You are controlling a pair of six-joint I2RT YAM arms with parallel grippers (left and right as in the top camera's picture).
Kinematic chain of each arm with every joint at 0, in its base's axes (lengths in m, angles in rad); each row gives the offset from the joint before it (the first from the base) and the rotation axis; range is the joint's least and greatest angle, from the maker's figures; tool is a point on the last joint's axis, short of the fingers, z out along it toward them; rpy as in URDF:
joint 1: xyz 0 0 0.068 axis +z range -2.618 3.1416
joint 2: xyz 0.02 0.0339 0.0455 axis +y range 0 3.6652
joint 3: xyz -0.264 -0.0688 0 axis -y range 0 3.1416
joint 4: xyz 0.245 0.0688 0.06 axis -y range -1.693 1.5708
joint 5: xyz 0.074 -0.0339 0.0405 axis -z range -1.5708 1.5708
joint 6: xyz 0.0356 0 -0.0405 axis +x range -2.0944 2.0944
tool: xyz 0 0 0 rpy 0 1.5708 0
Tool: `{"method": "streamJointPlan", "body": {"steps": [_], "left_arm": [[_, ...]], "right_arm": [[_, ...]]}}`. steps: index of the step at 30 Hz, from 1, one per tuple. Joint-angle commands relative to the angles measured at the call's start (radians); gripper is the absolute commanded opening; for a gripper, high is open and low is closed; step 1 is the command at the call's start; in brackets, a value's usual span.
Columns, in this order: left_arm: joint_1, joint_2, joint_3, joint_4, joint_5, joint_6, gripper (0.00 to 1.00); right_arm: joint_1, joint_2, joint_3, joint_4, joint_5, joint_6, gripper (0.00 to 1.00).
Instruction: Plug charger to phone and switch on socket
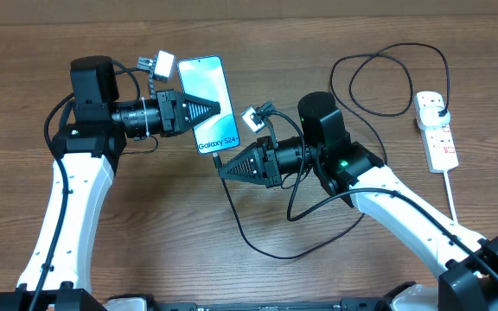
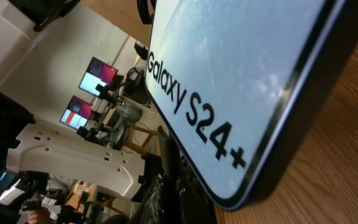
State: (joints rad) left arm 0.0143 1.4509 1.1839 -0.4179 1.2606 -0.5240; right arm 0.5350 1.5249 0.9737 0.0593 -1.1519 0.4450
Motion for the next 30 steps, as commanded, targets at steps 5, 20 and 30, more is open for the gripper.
{"method": "streamJointPlan", "body": {"steps": [5, 20, 30], "left_arm": [[0.026, -0.005, 0.010, 0.009, 0.037, 0.022, 0.04], [0.024, -0.005, 0.010, 0.011, 0.023, -0.061, 0.04], [0.024, -0.005, 0.010, 0.011, 0.027, -0.068, 0.04]], "right_arm": [[-0.016, -0.006, 0.001, 0.003, 0.011, 0.004, 0.04], [-0.016, -0.006, 0.001, 0.003, 0.021, 0.004, 0.04], [-0.016, -0.006, 0.001, 0.000, 0.038, 0.004, 0.04]]}}
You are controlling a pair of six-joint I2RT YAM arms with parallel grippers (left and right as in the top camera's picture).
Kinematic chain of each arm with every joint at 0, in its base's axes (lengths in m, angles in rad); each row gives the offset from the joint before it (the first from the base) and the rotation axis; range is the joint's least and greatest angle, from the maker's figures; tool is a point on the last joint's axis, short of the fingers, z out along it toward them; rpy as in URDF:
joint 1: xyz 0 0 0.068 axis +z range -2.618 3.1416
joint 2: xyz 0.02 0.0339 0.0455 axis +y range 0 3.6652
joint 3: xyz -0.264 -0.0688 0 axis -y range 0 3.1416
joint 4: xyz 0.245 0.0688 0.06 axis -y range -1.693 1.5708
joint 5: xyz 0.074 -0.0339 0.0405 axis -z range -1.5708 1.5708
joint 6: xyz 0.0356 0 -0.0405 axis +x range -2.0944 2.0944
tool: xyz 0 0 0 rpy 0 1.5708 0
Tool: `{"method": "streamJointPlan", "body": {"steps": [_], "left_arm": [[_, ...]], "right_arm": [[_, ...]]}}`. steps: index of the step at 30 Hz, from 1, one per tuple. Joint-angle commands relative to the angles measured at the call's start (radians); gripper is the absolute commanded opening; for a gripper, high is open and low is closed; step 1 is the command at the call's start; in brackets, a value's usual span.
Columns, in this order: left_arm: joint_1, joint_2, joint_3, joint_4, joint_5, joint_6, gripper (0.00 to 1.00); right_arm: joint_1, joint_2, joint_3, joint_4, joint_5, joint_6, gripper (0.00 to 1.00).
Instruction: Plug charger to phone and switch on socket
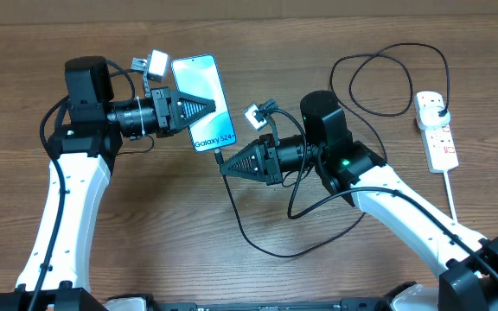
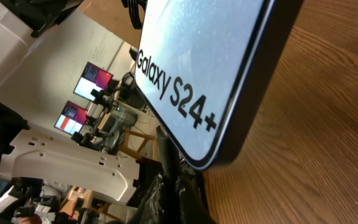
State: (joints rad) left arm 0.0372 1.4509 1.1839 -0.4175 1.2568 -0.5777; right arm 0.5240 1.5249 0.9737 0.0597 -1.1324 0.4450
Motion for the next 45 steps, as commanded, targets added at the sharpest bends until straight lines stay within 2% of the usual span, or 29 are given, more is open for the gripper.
{"method": "streamJointPlan", "body": {"steps": [1, 18, 31, 45], "left_arm": [[0.002, -0.005, 0.010, 0.011, 0.031, -0.014, 0.04], [0.002, -0.005, 0.010, 0.010, 0.035, 0.001, 0.04], [0.002, -0.005, 0.010, 0.011, 0.132, 0.176, 0.04], [-0.031, -0.005, 0.010, 0.010, 0.103, 0.208, 0.04]], "right_arm": [[-0.005, -0.006, 0.001, -0.001, 0.020, 0.004, 0.04], [-0.005, -0.006, 0.001, 0.000, 0.033, 0.005, 0.04], [-0.005, -0.006, 0.001, 0.001, 0.044, 0.015, 0.04], [-0.005, -0.006, 0.001, 0.097, 0.060, 0.087, 0.04]]}}
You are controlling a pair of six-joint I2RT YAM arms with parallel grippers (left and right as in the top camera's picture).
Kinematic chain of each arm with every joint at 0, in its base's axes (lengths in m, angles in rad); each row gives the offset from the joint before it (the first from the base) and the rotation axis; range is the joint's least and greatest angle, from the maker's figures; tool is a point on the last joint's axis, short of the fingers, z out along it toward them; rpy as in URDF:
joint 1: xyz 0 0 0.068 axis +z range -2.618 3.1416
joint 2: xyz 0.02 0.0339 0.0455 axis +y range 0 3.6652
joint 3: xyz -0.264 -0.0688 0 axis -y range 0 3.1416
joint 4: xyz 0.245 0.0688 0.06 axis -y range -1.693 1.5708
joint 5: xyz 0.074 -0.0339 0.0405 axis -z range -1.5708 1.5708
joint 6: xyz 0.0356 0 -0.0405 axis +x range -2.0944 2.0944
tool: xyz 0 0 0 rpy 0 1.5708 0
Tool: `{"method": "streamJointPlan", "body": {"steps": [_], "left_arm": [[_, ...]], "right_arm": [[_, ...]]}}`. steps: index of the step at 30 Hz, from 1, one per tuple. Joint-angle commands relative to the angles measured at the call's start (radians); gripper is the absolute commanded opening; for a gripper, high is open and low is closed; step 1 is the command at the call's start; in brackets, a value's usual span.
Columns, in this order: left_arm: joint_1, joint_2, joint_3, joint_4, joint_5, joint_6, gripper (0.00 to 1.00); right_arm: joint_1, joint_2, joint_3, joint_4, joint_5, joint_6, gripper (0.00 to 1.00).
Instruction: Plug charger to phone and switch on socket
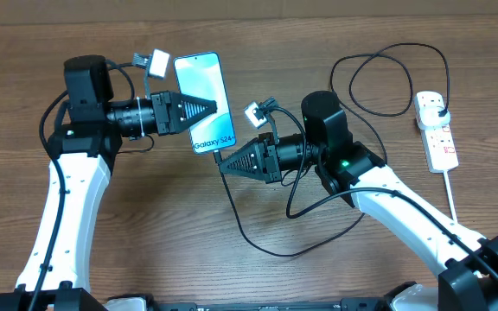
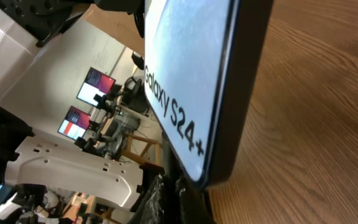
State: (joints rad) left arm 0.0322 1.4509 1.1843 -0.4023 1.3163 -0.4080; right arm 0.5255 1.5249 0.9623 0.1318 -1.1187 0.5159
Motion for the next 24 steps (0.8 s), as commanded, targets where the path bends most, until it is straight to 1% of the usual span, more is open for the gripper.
{"method": "streamJointPlan", "body": {"steps": [1, 14, 24], "left_arm": [[-0.027, -0.005, 0.009, -0.005, 0.042, 0.039, 0.04], [-0.034, -0.005, 0.009, -0.021, 0.042, 0.038, 0.04], [-0.034, -0.005, 0.009, -0.039, 0.042, 0.039, 0.04]], "right_arm": [[-0.006, -0.006, 0.013, 0.025, 0.046, 0.016, 0.04], [-0.006, -0.006, 0.013, 0.028, 0.072, 0.017, 0.04], [-0.015, -0.006, 0.013, 0.180, 0.094, 0.139, 0.04]]}}
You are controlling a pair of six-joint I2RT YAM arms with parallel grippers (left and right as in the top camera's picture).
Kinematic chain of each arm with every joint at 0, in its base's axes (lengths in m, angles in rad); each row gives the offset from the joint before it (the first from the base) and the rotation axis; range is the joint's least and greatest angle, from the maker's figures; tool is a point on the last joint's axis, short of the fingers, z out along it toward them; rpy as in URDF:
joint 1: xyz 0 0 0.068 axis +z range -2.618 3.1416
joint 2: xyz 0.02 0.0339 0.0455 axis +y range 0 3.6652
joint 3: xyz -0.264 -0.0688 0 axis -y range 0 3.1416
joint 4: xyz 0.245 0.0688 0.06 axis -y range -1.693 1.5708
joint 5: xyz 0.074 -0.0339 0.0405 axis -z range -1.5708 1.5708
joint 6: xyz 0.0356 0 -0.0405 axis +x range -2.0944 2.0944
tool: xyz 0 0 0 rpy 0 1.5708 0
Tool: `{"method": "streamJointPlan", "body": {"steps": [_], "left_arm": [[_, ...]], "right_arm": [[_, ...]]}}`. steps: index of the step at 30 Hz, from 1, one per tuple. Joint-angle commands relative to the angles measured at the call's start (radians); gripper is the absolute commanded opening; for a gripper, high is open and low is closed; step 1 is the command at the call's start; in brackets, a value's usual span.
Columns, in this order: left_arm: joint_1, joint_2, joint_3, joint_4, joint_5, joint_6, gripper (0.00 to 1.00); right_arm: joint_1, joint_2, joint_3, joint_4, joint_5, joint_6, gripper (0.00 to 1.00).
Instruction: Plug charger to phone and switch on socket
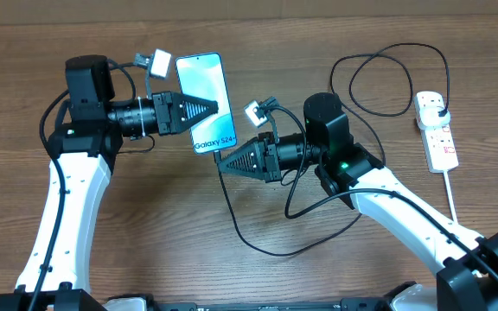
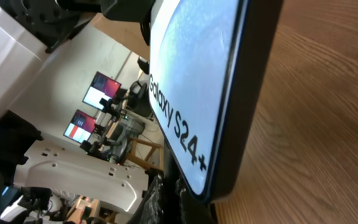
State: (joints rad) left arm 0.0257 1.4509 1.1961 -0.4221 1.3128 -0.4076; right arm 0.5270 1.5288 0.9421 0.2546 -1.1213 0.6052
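Note:
The phone [image 1: 199, 82], its lit screen reading Galaxy S24+, is held a little off the wooden table [image 1: 145, 259] by my left gripper [image 1: 210, 108], which is shut on its side. My right gripper [image 1: 221, 164] is at the phone's lower end, shut on the black charger plug. In the right wrist view the phone [image 2: 191, 81] fills the frame nearly edge-on. Its bottom edge sits right above my right gripper [image 2: 174, 202]; the plug itself is hidden there. The black cable [image 1: 258, 246] trails from the plug to the white power strip [image 1: 439, 138].
The cable makes a loop on the table in front of my right arm and a second loop [image 1: 387, 78] at the back right, ending at the white adapter [image 1: 430, 105] plugged into the strip. A cream wall runs along the table's far edge.
In the right wrist view the phone has shifted slightly and shows a bit more of its screen. From overhead, both arms and the phone stand almost as before.
The left gripper held the phone tilted with the right gripper's plug just below its lower end. The phone then stood a little further left. In the wrist view its broad face gave way to a nearly edge-on view, bottom edge at my fingers.

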Motion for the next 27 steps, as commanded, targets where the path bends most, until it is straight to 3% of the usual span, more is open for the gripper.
{"method": "streamJointPlan", "body": {"steps": [1, 17, 18, 19, 20, 27], "left_arm": [[-0.027, -0.005, -0.003, -0.020, 0.046, 0.038, 0.04], [-0.048, -0.005, -0.003, -0.022, 0.037, 0.047, 0.04], [-0.048, -0.005, -0.003, -0.022, 0.037, 0.047, 0.04], [-0.048, -0.005, -0.003, -0.022, 0.036, 0.050, 0.04], [-0.048, -0.005, -0.003, -0.023, 0.036, 0.057, 0.04], [-0.048, -0.005, -0.003, -0.046, 0.037, 0.057, 0.04]], "right_arm": [[-0.021, -0.010, 0.033, 0.060, 0.104, 0.058, 0.04], [-0.080, -0.010, 0.033, 0.058, 0.100, 0.076, 0.04], [-0.080, -0.010, 0.033, 0.058, 0.095, 0.076, 0.13], [-0.081, -0.010, 0.033, 0.058, 0.088, 0.076, 0.33], [-0.085, -0.010, 0.033, 0.054, 0.083, 0.076, 0.43], [-0.102, -0.010, 0.033, 0.036, 0.080, 0.075, 0.74]]}}
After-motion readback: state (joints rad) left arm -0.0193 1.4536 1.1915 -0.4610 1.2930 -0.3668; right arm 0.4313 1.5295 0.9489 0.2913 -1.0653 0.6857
